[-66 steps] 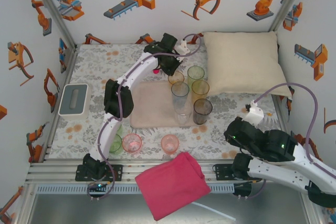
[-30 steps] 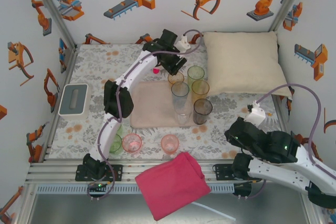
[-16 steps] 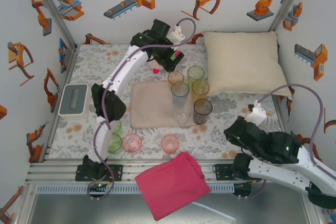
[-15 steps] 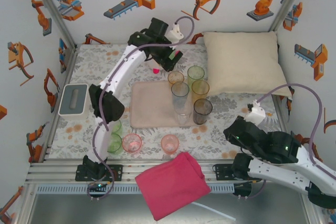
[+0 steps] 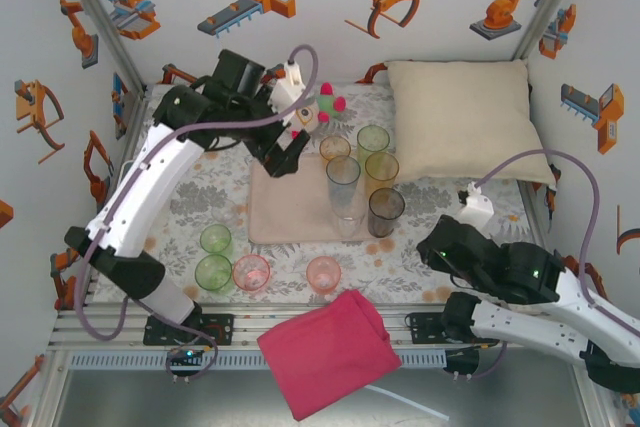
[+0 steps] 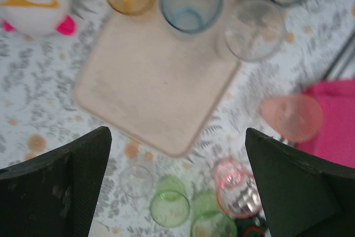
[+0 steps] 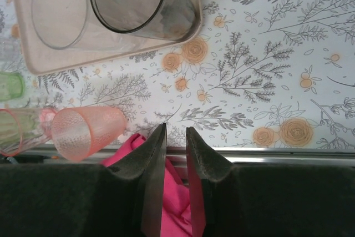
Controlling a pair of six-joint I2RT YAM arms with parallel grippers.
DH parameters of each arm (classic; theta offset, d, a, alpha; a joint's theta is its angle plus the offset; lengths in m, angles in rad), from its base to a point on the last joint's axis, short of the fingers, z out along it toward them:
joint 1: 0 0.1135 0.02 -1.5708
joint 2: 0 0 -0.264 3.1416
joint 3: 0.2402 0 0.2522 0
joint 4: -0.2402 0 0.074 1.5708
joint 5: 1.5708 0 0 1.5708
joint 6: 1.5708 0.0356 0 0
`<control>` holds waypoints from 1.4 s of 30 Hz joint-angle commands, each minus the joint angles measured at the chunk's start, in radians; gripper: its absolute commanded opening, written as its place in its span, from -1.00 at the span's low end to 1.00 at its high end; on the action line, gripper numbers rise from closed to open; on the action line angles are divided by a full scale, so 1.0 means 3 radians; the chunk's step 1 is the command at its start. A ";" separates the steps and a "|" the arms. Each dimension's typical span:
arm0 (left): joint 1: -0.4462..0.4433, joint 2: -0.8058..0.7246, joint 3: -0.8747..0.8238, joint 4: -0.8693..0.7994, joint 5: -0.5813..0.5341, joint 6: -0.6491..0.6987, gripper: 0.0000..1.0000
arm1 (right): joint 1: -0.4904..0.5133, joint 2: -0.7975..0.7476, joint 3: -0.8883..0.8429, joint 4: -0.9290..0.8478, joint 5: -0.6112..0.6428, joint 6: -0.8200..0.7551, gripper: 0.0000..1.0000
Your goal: Place the glasses into the tray
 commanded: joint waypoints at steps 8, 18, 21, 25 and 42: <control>-0.0562 -0.0401 -0.1320 0.0081 0.0028 -0.0033 0.95 | 0.0009 -0.0045 -0.0121 0.0011 -0.0253 0.0056 -0.50; -0.0901 -0.0374 -0.1618 0.0405 0.0152 -0.0364 0.93 | 0.0012 -0.0142 -0.0192 0.0019 -0.0235 0.0162 -0.50; -0.0989 -0.0384 -0.1734 0.0579 0.0075 -0.0407 0.92 | 0.0012 -0.0159 -0.0208 -0.0002 -0.0225 0.0214 -0.50; -0.1087 -0.0388 -0.1840 0.0794 -0.0116 -0.0456 0.91 | 0.0010 -0.0155 -0.0174 -0.0013 -0.0216 0.0235 -0.51; -0.1351 -0.0250 -0.2048 0.1151 -0.0486 -0.0723 0.85 | 0.0010 -0.0114 -0.0120 -0.0027 -0.0087 0.0243 -0.51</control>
